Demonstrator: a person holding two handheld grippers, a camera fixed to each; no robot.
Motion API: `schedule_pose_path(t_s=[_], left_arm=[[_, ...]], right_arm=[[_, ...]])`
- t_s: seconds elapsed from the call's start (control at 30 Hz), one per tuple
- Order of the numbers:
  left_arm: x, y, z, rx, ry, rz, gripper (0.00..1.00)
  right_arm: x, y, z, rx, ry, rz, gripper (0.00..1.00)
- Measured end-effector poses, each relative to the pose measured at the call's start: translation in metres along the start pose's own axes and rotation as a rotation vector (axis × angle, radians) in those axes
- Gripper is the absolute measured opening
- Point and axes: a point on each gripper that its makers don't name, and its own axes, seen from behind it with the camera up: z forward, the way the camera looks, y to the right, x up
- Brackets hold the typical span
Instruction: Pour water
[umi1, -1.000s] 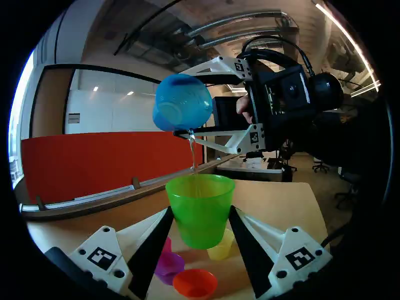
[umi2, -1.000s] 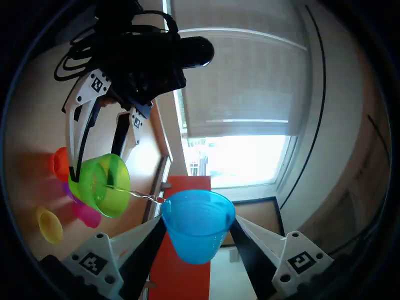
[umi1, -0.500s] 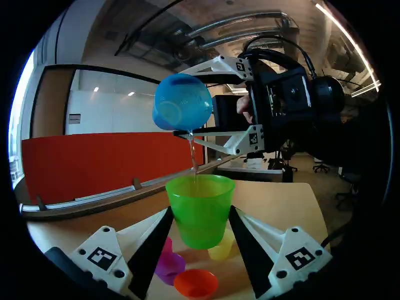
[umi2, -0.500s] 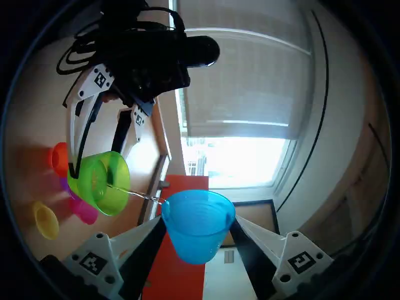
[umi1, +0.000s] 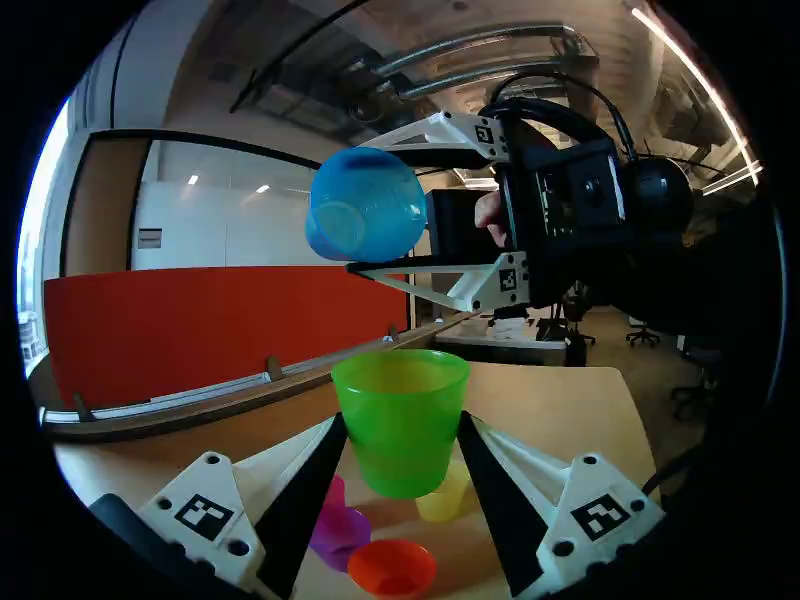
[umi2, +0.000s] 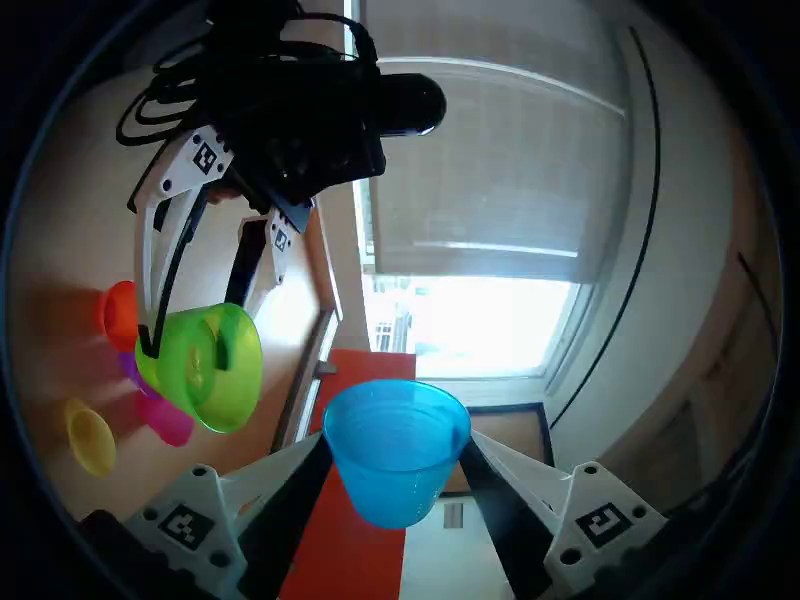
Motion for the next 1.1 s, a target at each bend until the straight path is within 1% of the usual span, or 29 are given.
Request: schedule_pose_path(t_s=[0.17,0.47,0.77,0.87,0.97,1.1], left_arm=[[0.001,0.000,0.000,0.000,0.000,0.001,0.79],[0.001,-0.001,-0.001,0.002,0.002,-0.001,0.79],[0.002,-0.003,-0.001,0.005,0.003,-0.002,0.79],[0.002,-0.003,-0.002,0.006,0.003,-0.002,0.79],[0.002,-0.003,-0.002,0.008,0.002,-0.001,0.79],[0.002,-0.003,-0.003,0.010,0.000,-0.001,0.79]], right_arm=[[0.001,0.000,0.000,-0.002,0.001,0.001,0.89],[0.002,-0.001,-0.001,-0.007,0.002,0.024,0.89],[0.002,-0.002,-0.005,-0.014,0.006,0.079,0.89],[0.001,-0.004,-0.006,-0.014,0.007,0.114,0.89],[0.000,-0.007,-0.008,-0.017,0.008,0.165,0.89],[-0.001,-0.010,-0.011,-0.025,0.010,0.248,0.89]])
